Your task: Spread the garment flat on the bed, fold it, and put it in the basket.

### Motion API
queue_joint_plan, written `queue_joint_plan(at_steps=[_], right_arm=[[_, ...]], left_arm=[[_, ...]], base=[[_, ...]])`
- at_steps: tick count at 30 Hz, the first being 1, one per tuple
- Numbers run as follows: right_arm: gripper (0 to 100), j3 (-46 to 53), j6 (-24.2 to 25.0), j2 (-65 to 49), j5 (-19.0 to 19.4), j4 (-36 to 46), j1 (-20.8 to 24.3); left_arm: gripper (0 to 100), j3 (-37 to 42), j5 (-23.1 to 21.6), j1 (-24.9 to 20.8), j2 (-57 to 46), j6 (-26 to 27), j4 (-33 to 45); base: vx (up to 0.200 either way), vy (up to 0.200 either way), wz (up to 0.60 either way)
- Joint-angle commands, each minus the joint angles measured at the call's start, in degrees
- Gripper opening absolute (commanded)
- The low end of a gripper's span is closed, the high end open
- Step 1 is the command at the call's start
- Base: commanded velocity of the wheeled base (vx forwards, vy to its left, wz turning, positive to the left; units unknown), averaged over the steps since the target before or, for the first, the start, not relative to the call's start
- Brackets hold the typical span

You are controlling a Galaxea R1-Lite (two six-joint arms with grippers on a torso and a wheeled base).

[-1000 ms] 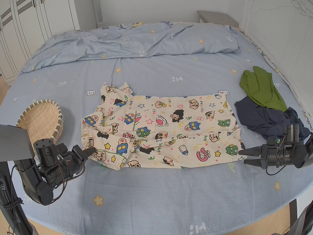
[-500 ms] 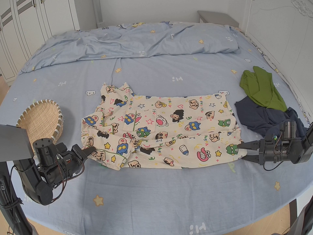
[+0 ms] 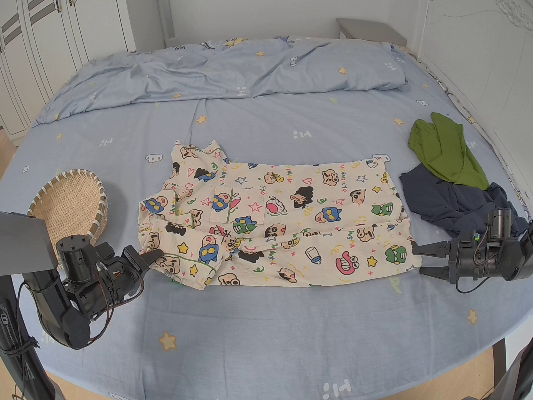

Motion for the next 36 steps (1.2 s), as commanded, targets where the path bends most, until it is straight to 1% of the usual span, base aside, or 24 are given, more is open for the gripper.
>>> queue_joint_plan(at_steps=[1,6,12,13,14,16,23,30,34,35,36], right_arm=[[100,-2.14,-0.02,1.59,0.12,-0.21,0.35],[100,-5.31,0.16,5.02,0.29,-0.12,0.96],[100,-5.48,0.33,5.72,0.73,-0.03,1.75],[100,-5.48,0.42,5.72,1.70,0.05,1.67],[100,-5.48,0.51,5.72,1.79,-0.03,1.67],[100,-5.22,0.69,5.63,3.63,0.32,1.67],[100,-5.04,1.30,5.63,6.27,0.49,1.84],[100,-4.87,1.74,5.55,6.62,0.49,1.84],[100,-4.69,1.74,5.63,6.62,0.58,0.70],[0,-4.69,1.74,5.63,6.62,0.58,0.43],[0,-4.60,1.74,5.63,6.62,0.58,0.17]], left_arm=[[0,-0.04,0.04,0.00,-0.07,-0.02,-1.02],[0,-0.04,0.13,-0.09,-0.07,0.06,-1.02],[0,-0.30,0.13,-0.18,0.28,0.06,-1.02],[0,-0.48,0.13,-0.09,0.46,0.06,-1.02],[0,-0.48,0.13,-0.09,0.46,0.06,-1.02],[0,-0.56,0.13,-0.09,0.28,0.06,-1.02],[0,-0.39,0.13,-0.18,0.02,0.06,-1.02],[0,-0.39,0.13,-0.18,0.02,0.06,-1.02],[0,-0.48,0.13,-0.09,0.02,0.06,-1.02],[0,-0.48,0.13,-0.09,0.02,0.06,-1.02],[0,-0.48,0.13,-0.09,0.02,0.06,-1.02]], base=[[0.000,0.000,0.00],[0.000,0.000,0.00],[0.000,0.000,0.00],[0.000,0.000,0.00],[0.000,0.000,0.00],[0.000,0.000,0.00],[0.000,0.000,0.00],[0.000,0.000,0.00],[0.000,0.000,0.00],[0.000,0.000,0.00],[0.000,0.000,0.00]])
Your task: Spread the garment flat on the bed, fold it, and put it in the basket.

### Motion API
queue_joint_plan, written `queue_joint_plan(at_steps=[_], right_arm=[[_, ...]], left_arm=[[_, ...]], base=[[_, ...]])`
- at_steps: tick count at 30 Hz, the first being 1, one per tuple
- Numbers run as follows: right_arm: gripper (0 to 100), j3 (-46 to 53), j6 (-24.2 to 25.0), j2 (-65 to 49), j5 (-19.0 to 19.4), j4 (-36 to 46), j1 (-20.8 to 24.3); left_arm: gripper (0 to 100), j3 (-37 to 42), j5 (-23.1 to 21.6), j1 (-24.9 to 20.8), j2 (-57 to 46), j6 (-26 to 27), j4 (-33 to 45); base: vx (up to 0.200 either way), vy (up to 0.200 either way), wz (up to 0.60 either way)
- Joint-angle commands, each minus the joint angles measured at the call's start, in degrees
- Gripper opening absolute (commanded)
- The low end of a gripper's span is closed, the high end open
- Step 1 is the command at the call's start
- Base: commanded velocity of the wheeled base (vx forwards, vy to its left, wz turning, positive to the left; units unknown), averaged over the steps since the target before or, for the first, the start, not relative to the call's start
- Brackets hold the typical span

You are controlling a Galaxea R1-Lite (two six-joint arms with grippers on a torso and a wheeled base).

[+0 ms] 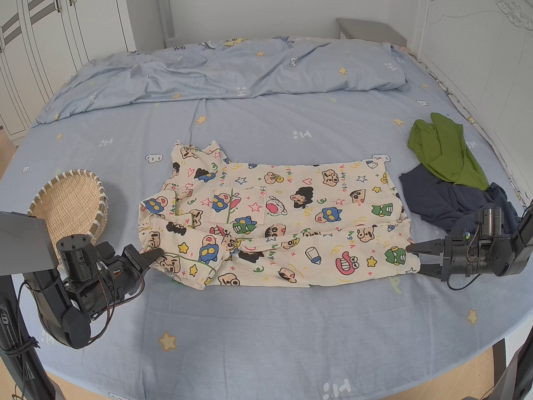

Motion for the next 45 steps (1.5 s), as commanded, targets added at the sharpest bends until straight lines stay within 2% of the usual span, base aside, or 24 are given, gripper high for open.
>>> queue_joint_plan(at_steps=[1,13,16,18,20,21,22,24,26,28,29,32,36,39,45], right_arm=[[0,0.13,-0.02,0.16,0.00,-0.09,-1.13],[0,0.13,-0.10,0.16,0.00,-0.18,-1.48],[0,0.48,-0.02,-0.28,0.00,0.08,-1.65],[0,1.36,0.07,-1.60,0.09,0.61,-1.83],[0,1.71,0.42,-4.94,0.09,2.72,-1.92],[0,1.71,0.42,-5.46,0.09,3.16,-1.92],[0,1.62,0.34,-7.84,0.09,6.85,-2.18],[0,1.36,-0.02,-10.39,0.00,11.60,-2.36],[0,1.27,-0.10,-11.79,0.00,14.06,-2.88],[0,1.27,-0.10,-11.79,0.00,14.06,-2.88],[0,1.36,-0.19,-13.90,0.00,17.40,-3.41],[0,1.36,-0.19,-16.27,0.00,20.65,-3.85],[0,1.62,-0.89,-18.74,0.00,24.52,-3.85],[0,1.62,-4.06,-21.11,-0.09,30.05,-5.17],[0,1.01,-9.33,-23.22,-0.17,39.11,-6.75]], left_arm=[[0,-0.06,-0.01,0.04,-0.07,-0.05,-1.02],[0,-0.50,-0.01,-0.04,0.02,-0.05,-1.02],[0,-0.94,-0.10,0.13,-0.86,-0.05,1.44],[0,-2.08,-0.62,0.57,-4.37,-0.05,7.33],[0,-4.63,-0.71,0.84,-9.03,-0.05,17.26],[0,-5.16,-0.80,0.84,-9.82,-0.05,18.93],[0,-8.24,-0.80,1.01,-14.83,0.04,29.74],[0,-12.10,-1.68,2.51,-20.19,0.22,42.66],[0,-13.86,-2.73,3.56,-22.83,0.57,48.81],[0,-13.86,-2.73,3.56,-22.83,0.57,48.81],[0,-14.21,-3.44,5.67,-24.94,2.85,54.00],[0,-12.45,-3.88,7.87,-25.03,5.76,54.44],[0,-11.93,-5.55,9.89,-26.26,6.02,54.88],[0,-12.01,-8.36,10.42,-29.95,5.93,58.22],[0,-13.25,-8.89,9.10,-33.73,6.46,68.15]], base=[[0.000,0.000,0.00],[0.000,0.000,0.00],[0.000,0.000,0.00],[0.000,0.000,0.00],[0.000,0.000,0.00],[0.000,0.000,0.00],[0.000,0.000,0.00],[0.000,0.000,0.00],[0.000,0.000,0.00],[0.000,0.000,0.00],[0.000,0.000,0.00],[0.000,0.000,0.00],[0.000,0.000,0.00],[0.000,0.000,0.00],[0.000,0.000,0.00]])
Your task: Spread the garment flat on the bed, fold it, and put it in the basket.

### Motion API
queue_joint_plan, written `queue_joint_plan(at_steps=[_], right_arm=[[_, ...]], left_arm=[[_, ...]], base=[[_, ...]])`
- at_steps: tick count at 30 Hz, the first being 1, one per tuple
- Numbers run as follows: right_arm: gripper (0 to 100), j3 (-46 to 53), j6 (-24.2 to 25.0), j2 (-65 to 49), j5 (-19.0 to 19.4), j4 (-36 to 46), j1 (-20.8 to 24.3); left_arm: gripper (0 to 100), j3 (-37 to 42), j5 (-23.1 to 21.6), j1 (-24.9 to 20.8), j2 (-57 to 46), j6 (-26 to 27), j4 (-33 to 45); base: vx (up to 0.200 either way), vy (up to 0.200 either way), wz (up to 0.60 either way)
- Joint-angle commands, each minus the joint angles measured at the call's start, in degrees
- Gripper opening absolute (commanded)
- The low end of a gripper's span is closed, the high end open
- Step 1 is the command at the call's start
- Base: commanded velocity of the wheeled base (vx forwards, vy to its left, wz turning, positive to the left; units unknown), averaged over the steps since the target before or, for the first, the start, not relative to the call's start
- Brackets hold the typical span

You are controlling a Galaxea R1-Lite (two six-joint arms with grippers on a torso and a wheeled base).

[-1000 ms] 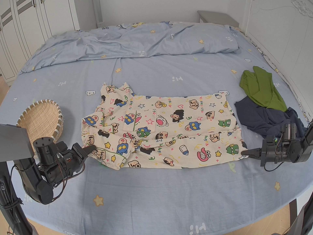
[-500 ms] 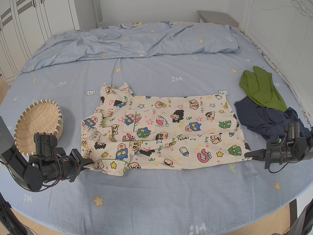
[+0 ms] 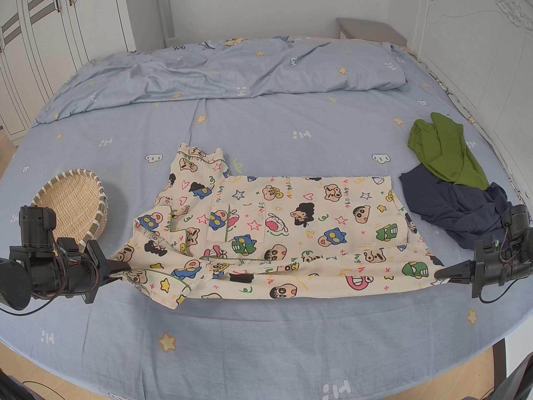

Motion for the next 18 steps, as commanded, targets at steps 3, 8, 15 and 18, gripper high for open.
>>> queue_joint_plan(at_steps=[3,8,15,18], right_arm=[[0,-0.44,-7.20,-4.40,0.00,8.54,-2.47],[0,0.43,-13.53,-5.63,0.00,15.74,-3.62],[0,4.48,-16.96,-7.12,-0.44,19.26,-5.11],[0,5.36,-16.96,-7.03,-0.62,19.17,-4.93]], left_arm=[[0,0.01,-0.47,-0.64,-8.72,0.88,6.52],[0,2.38,-0.56,-0.81,-14.44,2.81,11.96],[0,6.34,-0.47,-3.71,-22.17,4.04,18.47],[0,8.01,-0.56,-4.33,-23.40,4.13,18.20]], base=[[0.000,0.000,0.00],[0.000,0.000,0.00],[0.000,0.000,0.00],[0.000,0.000,0.00]])
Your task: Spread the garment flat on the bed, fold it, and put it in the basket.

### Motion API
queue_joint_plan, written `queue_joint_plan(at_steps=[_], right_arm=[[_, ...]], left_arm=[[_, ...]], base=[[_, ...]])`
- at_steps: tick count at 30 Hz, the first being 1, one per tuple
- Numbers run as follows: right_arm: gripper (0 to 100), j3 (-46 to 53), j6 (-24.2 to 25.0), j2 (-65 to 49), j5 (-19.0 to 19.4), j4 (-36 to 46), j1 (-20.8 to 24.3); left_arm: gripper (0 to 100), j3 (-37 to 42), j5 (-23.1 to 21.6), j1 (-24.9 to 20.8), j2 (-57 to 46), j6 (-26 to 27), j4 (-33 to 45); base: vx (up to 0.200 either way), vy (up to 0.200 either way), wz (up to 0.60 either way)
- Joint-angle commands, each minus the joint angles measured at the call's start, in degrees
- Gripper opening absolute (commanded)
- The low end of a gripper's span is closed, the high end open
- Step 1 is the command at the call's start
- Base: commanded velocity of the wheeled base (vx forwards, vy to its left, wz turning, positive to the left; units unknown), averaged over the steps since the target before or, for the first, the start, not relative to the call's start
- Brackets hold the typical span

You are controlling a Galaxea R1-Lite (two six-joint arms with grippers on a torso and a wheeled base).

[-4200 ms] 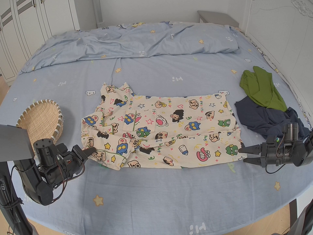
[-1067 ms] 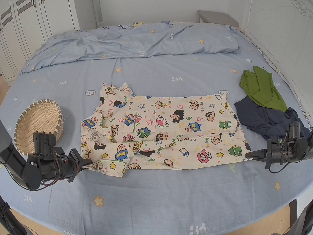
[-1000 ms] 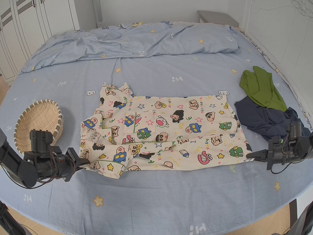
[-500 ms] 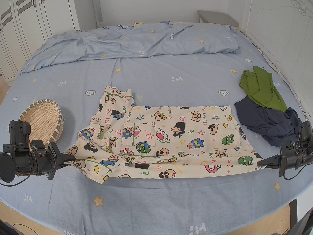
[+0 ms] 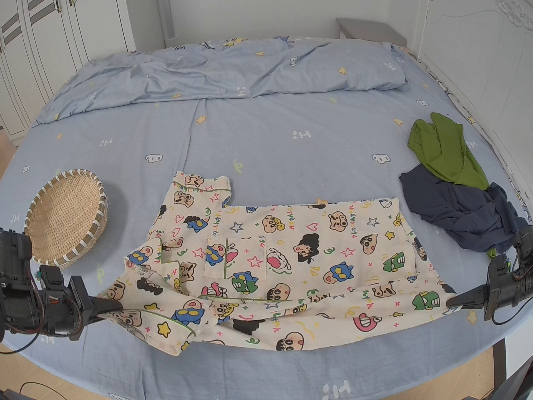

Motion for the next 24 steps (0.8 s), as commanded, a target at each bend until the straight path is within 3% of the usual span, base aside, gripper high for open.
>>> queue_joint_plan(at_steps=[1,6,16,21,24], right_arm=[[0,2.19,-0.19,-0.85,-0.31,-0.12,-0.10],[0,2.54,-0.10,-0.41,-0.58,-1.35,0.34],[0,3.69,-0.10,1.52,-1.19,-2.32,-0.45],[0,5.09,-0.10,3.81,-5.59,-5.39,0.16],[0,7.29,-0.10,4.60,-6.29,-9.87,0.25]], left_arm=[[0,3.17,0.02,-2.50,-4.98,0.24,0.05],[0,4.58,0.28,-4.79,-4.72,0.94,-0.13],[0,5.20,0.72,-4.44,1.88,5.87,-0.48],[0,5.28,0.90,-4.26,6.97,7.71,-2.24],[0,5.90,0.90,-4.44,8.56,7.71,-4.61]], base=[[0.000,0.000,0.00],[0.000,0.000,0.00],[0.000,0.000,0.00],[0.000,0.000,0.00],[0.000,0.000,0.00]])
